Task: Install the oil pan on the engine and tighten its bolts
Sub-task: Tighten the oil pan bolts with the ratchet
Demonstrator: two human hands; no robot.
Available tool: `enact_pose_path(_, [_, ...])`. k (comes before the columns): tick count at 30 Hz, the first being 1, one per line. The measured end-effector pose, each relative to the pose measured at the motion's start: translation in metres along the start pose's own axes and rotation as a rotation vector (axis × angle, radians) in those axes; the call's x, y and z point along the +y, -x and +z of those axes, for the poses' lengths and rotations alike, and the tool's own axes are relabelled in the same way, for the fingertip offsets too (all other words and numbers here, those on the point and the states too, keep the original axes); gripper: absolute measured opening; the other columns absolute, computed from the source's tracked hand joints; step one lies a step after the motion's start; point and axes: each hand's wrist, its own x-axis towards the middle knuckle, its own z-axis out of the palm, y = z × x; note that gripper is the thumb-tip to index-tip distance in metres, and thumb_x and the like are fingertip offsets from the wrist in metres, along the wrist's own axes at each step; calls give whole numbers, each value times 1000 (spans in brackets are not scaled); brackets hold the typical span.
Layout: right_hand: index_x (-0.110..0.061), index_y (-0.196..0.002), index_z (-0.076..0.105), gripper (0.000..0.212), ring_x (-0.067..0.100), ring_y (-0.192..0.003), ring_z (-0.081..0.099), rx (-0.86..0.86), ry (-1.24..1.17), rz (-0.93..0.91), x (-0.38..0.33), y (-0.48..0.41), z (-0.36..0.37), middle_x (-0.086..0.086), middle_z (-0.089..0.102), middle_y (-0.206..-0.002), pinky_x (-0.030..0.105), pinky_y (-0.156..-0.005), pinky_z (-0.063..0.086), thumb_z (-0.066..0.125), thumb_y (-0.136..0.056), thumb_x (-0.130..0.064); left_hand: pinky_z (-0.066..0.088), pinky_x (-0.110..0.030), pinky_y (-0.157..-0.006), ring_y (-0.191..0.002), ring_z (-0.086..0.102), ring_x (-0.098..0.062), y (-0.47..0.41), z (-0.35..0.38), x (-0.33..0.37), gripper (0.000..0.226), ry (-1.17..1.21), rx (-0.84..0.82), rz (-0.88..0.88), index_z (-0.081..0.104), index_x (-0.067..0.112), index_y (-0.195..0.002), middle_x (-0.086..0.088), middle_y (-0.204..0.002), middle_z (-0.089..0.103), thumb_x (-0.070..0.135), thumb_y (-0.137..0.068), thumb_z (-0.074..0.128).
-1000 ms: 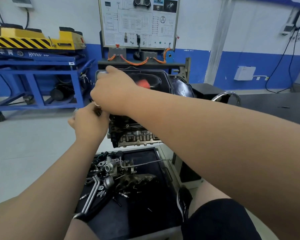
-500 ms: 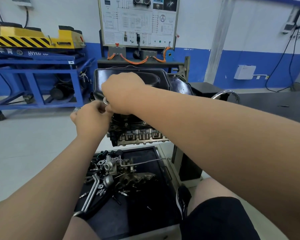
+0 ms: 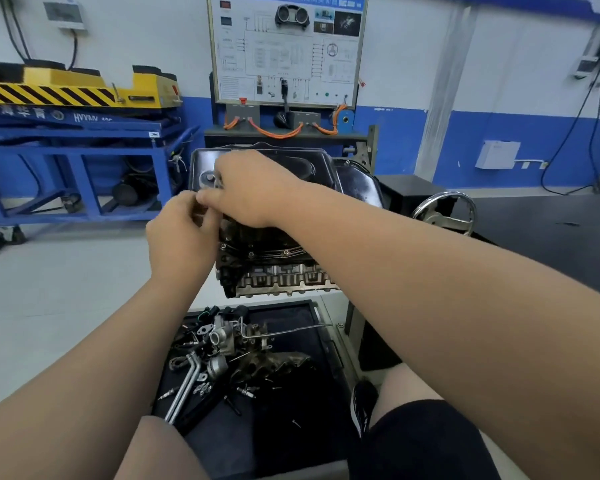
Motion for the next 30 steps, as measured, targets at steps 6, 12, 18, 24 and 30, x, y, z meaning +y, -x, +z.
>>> enact_pose_path(6, [-16, -67, 49, 32, 10, -36, 38, 80, -776, 415, 35, 69, -56, 0, 46, -54, 17, -35, 32, 41, -96, -28, 37, -30, -55, -66, 54, -10, 34, 15, 54, 27, 51, -312, 62, 50, 24, -83, 7, -70, 59, 42, -99, 37])
enact_pose_path(12, [-12, -88, 60, 23, 7, -37, 34, 59, -1270, 613, 111, 190, -103, 1, 52, -59, 20, -35, 33, 50, -96, -31, 36, -33, -51, -55, 51, -17, 115, 63, 108, 32, 44, -551, 58, 43, 24, -75, 2, -59, 53, 46, -97, 38])
enact_pose_path(18, [-13, -84, 63, 39, 11, -39, 36, 423, -1002, 729, 207, 286, -132, 2, 58, -68, 26, -40, 36, 60, -79, -52, 36, -29, -50, -59, 53, -18, 169, 108, 170, 35, 59, -590, -10, 44, 21, -72, 0, -61, 56, 46, -97, 40])
enact_pose_path(24, [-16, -65, 60, 34, 14, -42, 36, 265, -862, 848, 256, 350, -123, 6, 52, -61, 25, -39, 32, 63, -78, -47, 39, -32, -58, -70, 55, -17, 204, 169, 330, 28, 239, -827, 310, 52, 22, -84, 1, -75, 57, 39, -100, 37])
enact_pose_path(30, [-12, -66, 59, 19, 15, -36, 37, 649, -660, 1046, 316, 417, -175, 0, 49, -45, 24, -39, 33, 61, -79, -27, 44, -30, -61, -80, 58, -26, 254, 208, 432, 30, 386, -979, 225, 60, 11, -96, -8, -89, 63, 26, -100, 35])
